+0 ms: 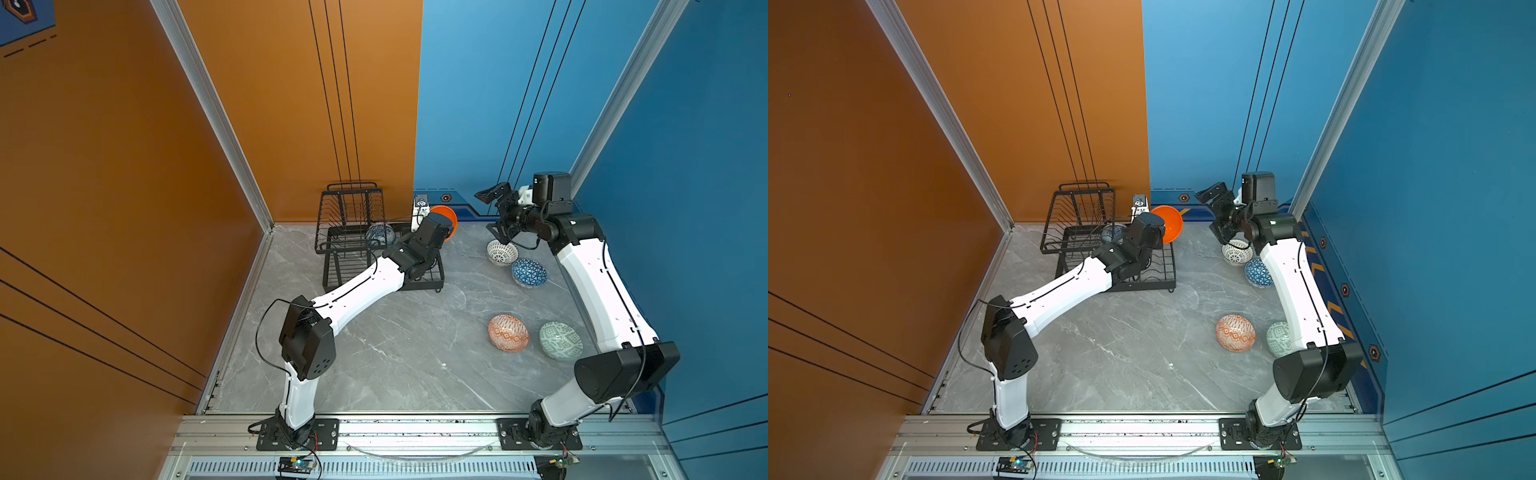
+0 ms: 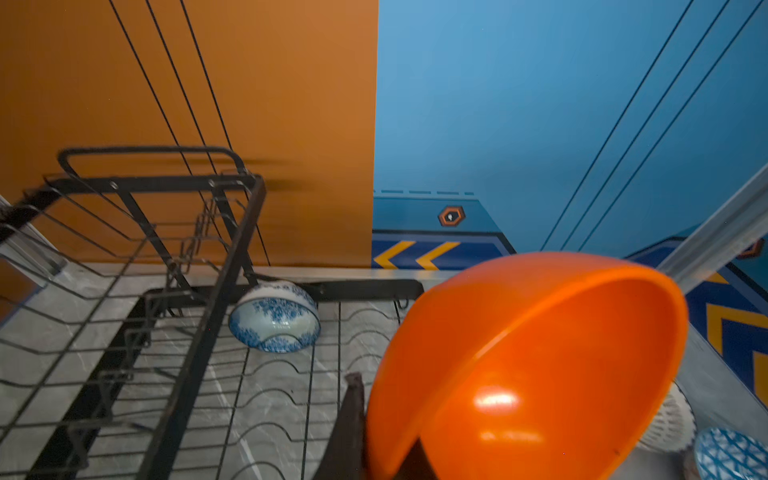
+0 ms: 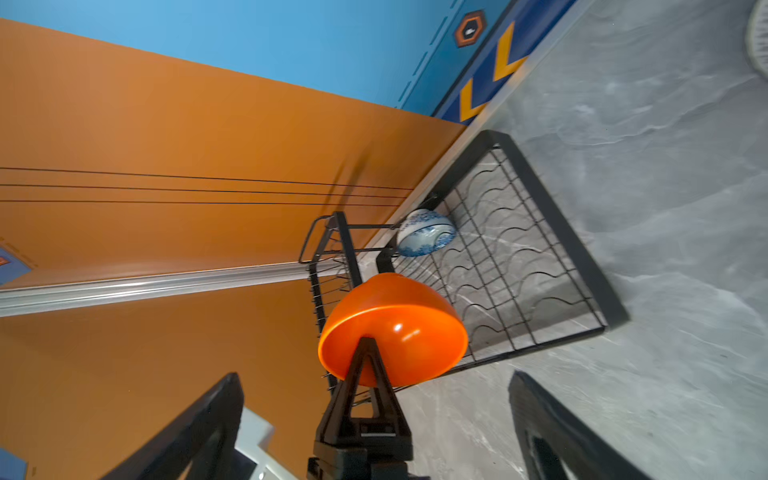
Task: Load the bowls into the dish rack
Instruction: 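Lift the orange bowl with the left gripper while the right gripper approaches it, then grasp the orange bowl rim with the right gripper beside the left gripper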
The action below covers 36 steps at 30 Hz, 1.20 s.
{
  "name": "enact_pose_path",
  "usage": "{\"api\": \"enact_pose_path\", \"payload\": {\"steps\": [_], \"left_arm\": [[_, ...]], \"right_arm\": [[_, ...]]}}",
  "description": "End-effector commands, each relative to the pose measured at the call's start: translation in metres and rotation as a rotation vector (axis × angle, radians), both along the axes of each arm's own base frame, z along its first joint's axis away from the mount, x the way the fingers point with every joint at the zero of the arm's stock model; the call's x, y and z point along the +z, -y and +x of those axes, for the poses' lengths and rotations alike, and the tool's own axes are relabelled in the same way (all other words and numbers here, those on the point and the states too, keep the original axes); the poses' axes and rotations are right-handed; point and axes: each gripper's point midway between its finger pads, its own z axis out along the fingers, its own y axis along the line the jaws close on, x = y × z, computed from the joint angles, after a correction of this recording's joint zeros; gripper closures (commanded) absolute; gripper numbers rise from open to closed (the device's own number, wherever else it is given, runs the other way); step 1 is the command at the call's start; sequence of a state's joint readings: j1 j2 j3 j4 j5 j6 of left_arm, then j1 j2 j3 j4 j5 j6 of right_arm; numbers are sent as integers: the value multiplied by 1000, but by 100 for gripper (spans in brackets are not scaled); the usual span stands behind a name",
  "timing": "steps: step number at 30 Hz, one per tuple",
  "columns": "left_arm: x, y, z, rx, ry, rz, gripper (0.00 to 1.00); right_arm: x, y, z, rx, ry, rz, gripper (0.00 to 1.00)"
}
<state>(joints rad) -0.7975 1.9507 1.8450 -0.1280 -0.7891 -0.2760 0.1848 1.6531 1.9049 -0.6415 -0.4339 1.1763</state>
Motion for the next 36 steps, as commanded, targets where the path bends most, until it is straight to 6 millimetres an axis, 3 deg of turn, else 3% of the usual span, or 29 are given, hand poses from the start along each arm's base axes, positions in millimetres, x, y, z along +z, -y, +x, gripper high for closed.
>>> {"api": "enact_pose_path", "payload": {"steps": [1, 8, 18, 28, 36], "left_arm": [[33, -8, 5, 103, 168, 139, 100], [40, -8, 2, 107, 265, 246, 100], [42, -13, -4, 100, 277, 247, 100], [43, -16, -10, 111, 285, 247, 100], [47, -6, -21, 90, 298, 243, 100]], "right_arm": [[19, -21, 14, 28, 31, 92, 0], [27, -44, 27, 70, 48, 172, 1], [30, -68, 32, 101, 42, 246, 15], [15, -83, 31, 111, -15, 279, 27], [0, -89, 39, 95, -51, 300, 42]]}}
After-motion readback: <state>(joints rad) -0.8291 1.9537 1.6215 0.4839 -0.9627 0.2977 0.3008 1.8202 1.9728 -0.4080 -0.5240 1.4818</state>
